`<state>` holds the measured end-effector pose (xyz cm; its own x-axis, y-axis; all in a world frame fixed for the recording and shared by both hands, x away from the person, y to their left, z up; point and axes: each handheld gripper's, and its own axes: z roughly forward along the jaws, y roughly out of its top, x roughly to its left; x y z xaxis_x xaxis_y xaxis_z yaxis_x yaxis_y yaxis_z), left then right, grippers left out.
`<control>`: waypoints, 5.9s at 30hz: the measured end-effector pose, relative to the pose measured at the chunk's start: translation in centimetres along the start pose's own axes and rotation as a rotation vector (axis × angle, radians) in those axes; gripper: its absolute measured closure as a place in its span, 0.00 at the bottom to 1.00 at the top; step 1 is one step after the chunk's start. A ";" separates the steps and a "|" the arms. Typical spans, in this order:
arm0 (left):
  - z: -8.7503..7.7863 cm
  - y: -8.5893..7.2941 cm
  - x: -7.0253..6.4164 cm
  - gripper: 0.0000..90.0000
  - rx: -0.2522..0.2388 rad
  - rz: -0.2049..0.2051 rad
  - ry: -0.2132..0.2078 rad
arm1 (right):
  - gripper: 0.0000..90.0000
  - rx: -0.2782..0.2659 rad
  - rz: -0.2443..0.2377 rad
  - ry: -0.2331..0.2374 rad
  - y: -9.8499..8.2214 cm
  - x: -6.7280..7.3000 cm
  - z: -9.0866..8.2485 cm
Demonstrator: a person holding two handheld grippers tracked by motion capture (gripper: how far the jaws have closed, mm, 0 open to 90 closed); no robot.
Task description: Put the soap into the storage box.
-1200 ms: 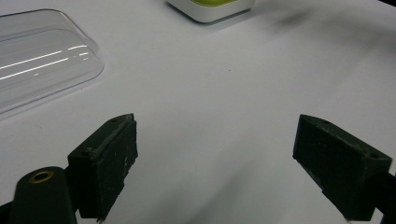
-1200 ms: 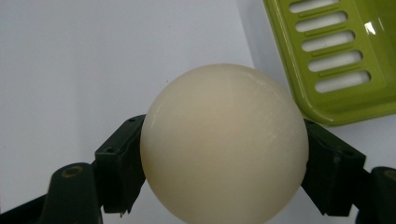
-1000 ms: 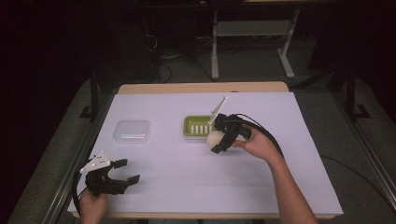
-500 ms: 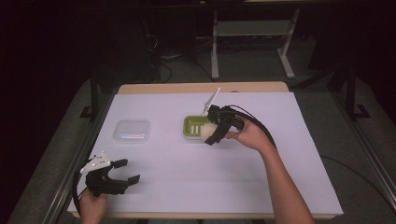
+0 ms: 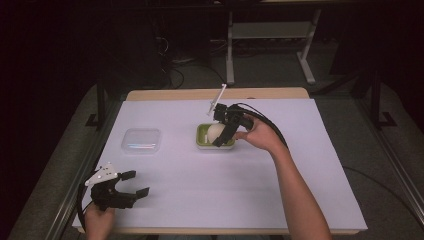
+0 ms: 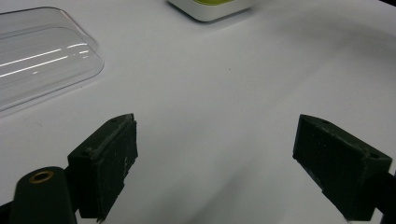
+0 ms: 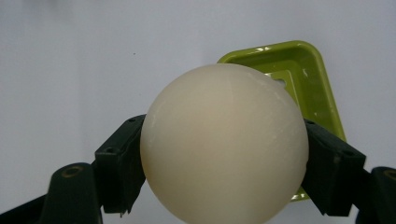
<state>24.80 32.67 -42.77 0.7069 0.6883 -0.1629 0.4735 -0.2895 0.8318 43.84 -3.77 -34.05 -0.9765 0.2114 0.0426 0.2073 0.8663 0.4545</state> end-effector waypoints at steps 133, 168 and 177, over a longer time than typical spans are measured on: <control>0.3 0.0 -0.2 0.14 0.011 0.004 -0.015 | 0.27 -0.019 0.197 -0.028 -1.2 -5.0 4.3; 0.5 0.1 -0.2 0.14 0.015 0.013 -0.009 | 0.22 -0.077 0.229 -0.010 -5.4 -2.6 1.2; 0.5 0.1 -0.2 0.14 0.018 0.014 -0.010 | 0.22 -0.102 0.243 -0.007 -6.3 -1.9 0.7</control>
<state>24.95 32.17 -42.89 0.7187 0.6774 -0.1569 0.4729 -0.3107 0.8245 44.44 -9.35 -37.59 -0.8984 0.4108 0.1552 0.4281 0.7401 0.5187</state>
